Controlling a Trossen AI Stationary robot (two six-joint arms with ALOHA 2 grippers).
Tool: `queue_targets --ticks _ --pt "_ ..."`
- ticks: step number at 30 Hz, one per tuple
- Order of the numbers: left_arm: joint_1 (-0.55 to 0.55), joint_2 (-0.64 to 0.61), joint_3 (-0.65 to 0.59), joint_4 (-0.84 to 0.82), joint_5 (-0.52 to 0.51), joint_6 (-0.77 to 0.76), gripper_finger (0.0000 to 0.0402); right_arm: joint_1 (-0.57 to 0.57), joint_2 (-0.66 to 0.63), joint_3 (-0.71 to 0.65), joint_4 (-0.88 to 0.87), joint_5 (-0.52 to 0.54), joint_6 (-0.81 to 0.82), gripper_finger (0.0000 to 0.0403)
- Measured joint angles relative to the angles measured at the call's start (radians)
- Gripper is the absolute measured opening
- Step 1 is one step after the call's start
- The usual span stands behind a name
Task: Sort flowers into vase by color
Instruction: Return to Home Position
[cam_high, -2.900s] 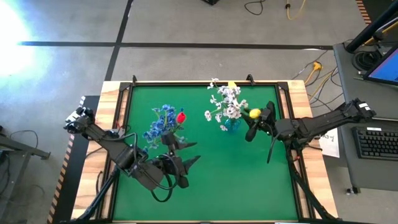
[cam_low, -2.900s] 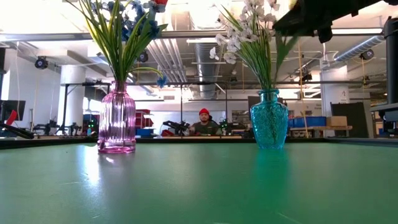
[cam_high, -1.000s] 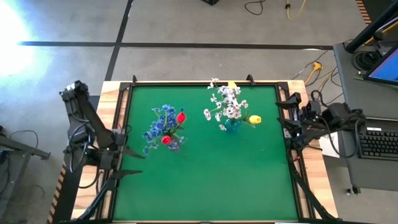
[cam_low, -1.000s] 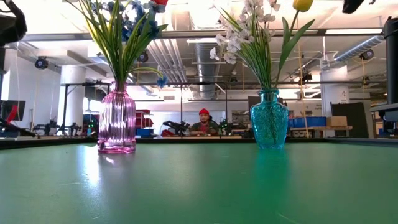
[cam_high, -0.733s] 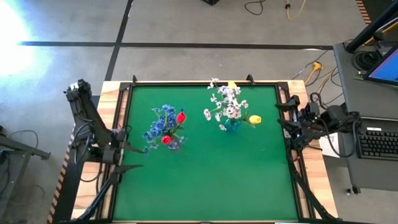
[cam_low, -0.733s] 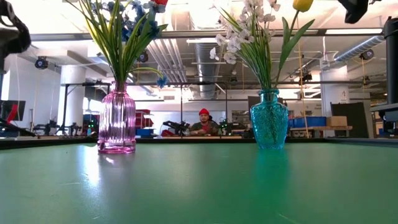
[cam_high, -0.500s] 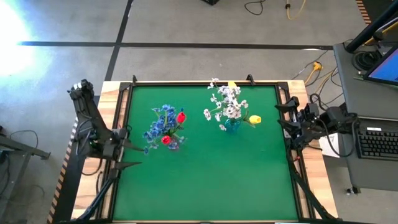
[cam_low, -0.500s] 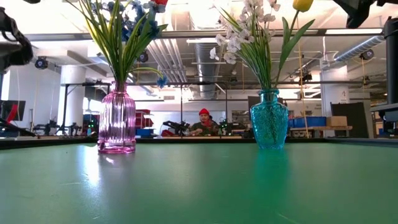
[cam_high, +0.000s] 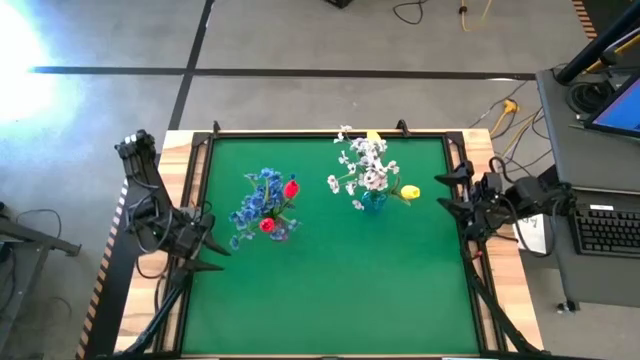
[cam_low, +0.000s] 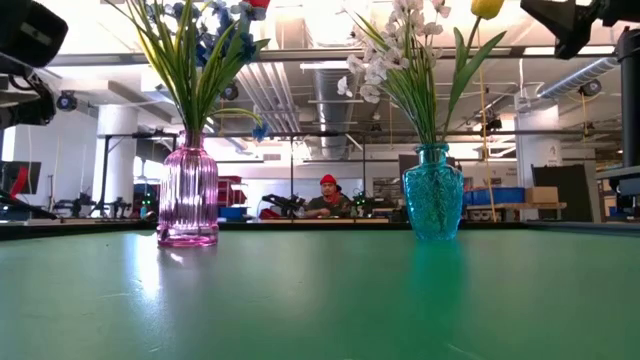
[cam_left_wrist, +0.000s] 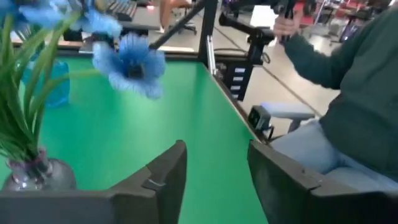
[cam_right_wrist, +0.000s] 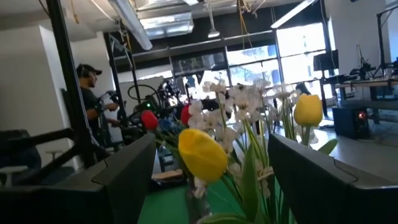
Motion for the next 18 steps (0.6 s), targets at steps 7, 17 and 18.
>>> queue_targets --ticks 7,17,18 --pt "0.004 -0.002 -0.036 -0.019 -0.080 0.008 0.0068 0.000 -0.008 -0.008 -0.050 -0.001 -0.026 0.0301" --pt "0.033 -0.028 -0.084 -0.025 -0.252 0.025 0.0005 0.000 -0.009 -0.123 0.085 0.000 -0.019 0.0281" --pt "0.045 -0.032 -0.084 -0.025 -0.272 0.033 0.0002 0.000 -0.010 -0.140 0.112 0.003 -0.016 0.0278"
